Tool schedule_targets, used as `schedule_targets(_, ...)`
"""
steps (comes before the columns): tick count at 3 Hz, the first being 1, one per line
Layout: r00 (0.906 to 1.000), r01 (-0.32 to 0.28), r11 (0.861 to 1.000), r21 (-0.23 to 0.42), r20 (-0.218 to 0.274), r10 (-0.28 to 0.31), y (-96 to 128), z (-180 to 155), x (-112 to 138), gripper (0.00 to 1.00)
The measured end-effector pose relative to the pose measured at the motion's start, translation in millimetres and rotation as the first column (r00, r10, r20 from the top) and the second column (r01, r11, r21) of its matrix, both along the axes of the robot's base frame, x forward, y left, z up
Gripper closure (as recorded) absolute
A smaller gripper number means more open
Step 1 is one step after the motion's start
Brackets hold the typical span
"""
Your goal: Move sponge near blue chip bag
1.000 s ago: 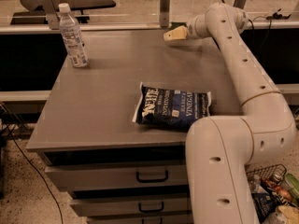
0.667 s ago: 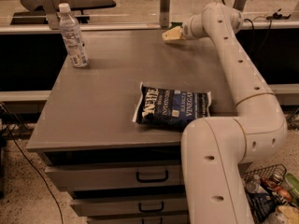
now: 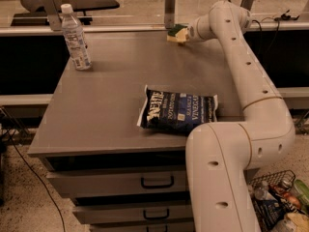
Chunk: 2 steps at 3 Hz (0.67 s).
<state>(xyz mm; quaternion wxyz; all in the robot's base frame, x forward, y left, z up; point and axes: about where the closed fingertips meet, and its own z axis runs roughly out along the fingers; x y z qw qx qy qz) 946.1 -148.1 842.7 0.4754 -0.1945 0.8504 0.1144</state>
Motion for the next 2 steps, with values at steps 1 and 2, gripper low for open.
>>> schedule_targets(1,1.0,0.0,1.0,-0.016,0.002,0.0,-7.7,15.1,-7.6,0.99)
schedule_targets(2,0.9995,-0.017,0.999,-0.048,0.027,0.019,-13.0,38.1,-15.8,1.0)
